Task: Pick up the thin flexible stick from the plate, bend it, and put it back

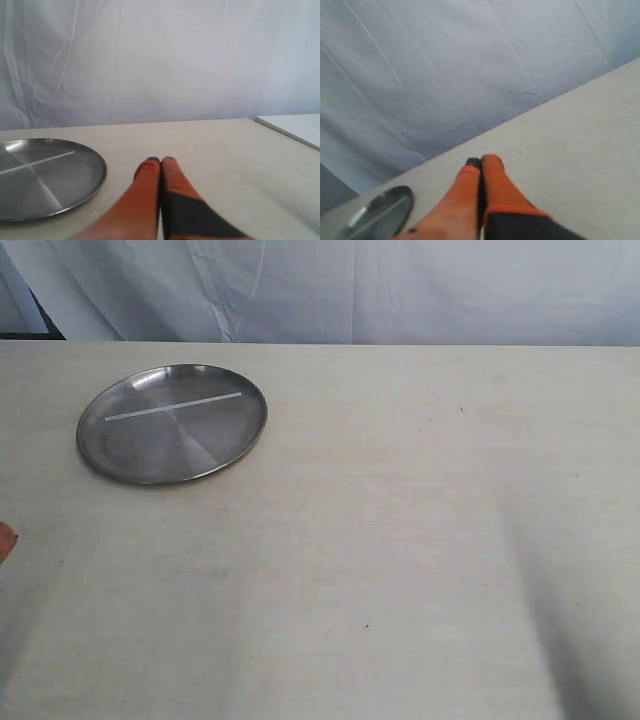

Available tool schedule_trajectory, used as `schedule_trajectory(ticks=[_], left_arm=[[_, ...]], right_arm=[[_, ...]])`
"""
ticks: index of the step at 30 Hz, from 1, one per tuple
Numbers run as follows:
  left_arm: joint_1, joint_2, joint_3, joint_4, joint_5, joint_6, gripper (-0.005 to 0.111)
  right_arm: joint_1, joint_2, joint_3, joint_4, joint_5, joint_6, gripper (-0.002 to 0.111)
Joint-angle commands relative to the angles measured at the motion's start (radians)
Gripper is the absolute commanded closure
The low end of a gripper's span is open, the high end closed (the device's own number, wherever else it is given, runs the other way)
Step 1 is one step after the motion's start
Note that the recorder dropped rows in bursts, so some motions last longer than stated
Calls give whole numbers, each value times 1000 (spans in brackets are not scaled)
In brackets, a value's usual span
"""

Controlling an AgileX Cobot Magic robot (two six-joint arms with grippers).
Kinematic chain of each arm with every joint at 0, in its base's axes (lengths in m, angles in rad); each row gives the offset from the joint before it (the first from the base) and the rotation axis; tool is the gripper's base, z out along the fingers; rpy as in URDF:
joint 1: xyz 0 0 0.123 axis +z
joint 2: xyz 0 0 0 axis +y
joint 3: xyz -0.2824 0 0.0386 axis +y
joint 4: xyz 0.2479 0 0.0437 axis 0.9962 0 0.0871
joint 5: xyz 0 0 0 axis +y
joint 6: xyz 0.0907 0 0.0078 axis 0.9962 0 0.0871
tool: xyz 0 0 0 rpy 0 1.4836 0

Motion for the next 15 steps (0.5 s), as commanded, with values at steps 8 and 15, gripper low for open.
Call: schedule_trajectory(ticks=[8,15], left_arm=[[0,-4,5,3,3,0,107],[0,-4,5,3,3,0,107]], right_arm=[[-5,-6,1,528,-599,83,108],[-5,79,-140,433,-626,83,108]])
